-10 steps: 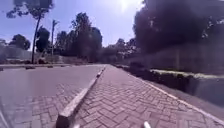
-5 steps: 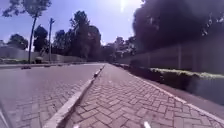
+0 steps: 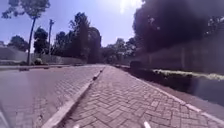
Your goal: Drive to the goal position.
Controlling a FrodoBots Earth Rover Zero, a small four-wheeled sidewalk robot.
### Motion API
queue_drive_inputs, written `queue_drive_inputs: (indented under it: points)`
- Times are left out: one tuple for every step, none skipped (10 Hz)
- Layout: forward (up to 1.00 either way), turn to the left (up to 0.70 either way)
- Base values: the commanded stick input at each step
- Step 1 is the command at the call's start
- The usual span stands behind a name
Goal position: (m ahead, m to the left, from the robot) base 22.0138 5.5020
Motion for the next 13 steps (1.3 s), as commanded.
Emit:
queue_drive_inputs:
  points:
    - [0.7,0.0]
    - [0.7,0.0]
    - [0.7,0.0]
    - [0.7,0.0]
    - [0.7,0.0]
    - [0.7,0.0]
    - [0.7,0.0]
    - [0.7,0.0]
    - [0.7,0.0]
    - [0.7,0.0]
    - [0.7,0.0]
    - [0.76,0.0]
    - [0.83,0.0]
